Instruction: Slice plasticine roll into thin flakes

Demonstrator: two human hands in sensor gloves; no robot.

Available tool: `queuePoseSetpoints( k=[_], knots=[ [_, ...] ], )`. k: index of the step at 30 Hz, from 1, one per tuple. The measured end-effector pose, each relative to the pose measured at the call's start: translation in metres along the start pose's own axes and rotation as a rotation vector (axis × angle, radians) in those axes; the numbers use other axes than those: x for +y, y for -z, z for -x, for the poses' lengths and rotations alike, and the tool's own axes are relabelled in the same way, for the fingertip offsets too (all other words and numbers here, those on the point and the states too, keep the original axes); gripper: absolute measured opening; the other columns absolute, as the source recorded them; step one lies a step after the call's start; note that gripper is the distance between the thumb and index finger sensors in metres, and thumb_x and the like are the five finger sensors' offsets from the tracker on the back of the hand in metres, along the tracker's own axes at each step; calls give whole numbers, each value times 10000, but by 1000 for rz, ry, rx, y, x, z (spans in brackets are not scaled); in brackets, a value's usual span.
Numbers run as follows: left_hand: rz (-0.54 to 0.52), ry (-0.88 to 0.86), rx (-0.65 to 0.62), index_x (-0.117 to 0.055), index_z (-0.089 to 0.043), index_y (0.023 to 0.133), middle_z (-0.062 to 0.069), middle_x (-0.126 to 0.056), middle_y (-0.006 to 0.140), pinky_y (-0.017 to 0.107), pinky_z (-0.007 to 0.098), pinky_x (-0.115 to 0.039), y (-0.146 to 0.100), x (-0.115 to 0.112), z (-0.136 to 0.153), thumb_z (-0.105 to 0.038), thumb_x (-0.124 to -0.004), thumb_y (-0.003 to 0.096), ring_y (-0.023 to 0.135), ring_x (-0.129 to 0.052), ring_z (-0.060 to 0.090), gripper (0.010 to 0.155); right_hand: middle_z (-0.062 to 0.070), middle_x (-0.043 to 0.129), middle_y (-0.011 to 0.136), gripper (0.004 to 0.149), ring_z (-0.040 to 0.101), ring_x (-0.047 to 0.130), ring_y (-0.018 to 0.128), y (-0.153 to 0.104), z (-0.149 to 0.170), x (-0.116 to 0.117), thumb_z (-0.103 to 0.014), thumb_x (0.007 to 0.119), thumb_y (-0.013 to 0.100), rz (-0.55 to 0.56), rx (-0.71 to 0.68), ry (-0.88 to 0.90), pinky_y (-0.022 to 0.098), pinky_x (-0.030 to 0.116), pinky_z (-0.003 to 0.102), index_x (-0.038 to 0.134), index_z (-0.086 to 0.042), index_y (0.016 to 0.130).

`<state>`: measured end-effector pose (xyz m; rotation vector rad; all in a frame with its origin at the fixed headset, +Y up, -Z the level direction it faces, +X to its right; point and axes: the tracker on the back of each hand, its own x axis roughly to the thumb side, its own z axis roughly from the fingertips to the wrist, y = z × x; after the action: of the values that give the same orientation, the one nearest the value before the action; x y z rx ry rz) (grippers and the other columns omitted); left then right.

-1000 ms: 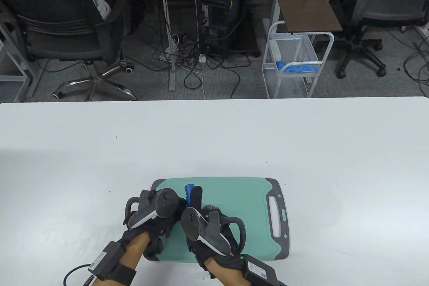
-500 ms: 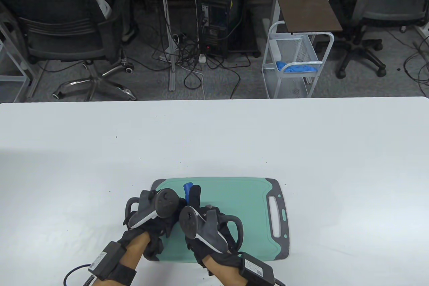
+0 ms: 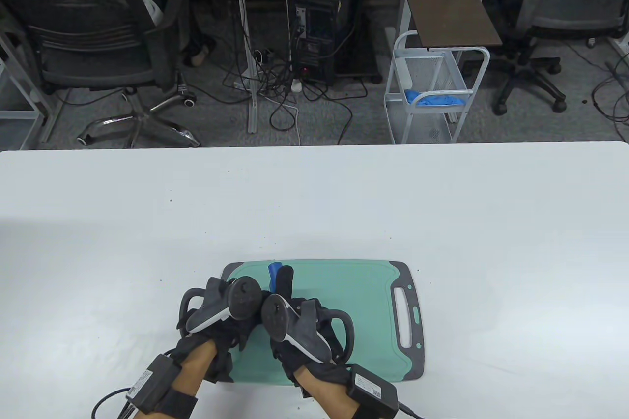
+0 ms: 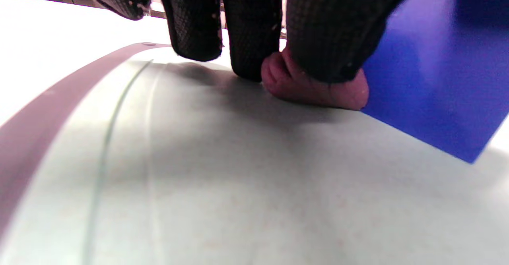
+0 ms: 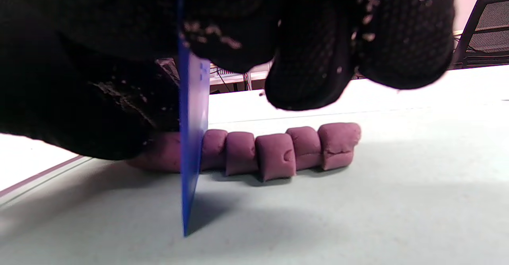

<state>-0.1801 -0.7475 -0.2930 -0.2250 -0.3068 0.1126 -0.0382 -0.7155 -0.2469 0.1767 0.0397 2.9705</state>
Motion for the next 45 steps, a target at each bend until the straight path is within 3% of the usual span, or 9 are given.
queuePoseSetpoints(
  k=[11,24,45],
  knots=[
    [-61,-11,11,-827,-376,874,-141,-979,875,738,575,-663,-1,1,4,-444,-946,292,955,-898,281,598,21,921,420,844,317,980,468,-13,6,-3,-414,814,477,-20,-9,26,377,831,544,279,-145,1072],
    [-61,-8,22,-896,-362,813,-106,-972,871,736,583,-659,-2,1,7,-478,-935,291,951,-894,308,536,26,922,422,837,322,978,471,-20,6,-23,-411,817,478,45,-17,86,380,827,548,292,-141,1072],
    [-65,-27,25,-937,-362,776,-97,-991,841,734,581,-664,-1,1,8,-467,-944,290,942,-903,304,497,22,923,420,839,320,982,463,-22,-1,-14,-414,812,480,1,-30,50,376,830,546,289,-128,1070]
  ],
)
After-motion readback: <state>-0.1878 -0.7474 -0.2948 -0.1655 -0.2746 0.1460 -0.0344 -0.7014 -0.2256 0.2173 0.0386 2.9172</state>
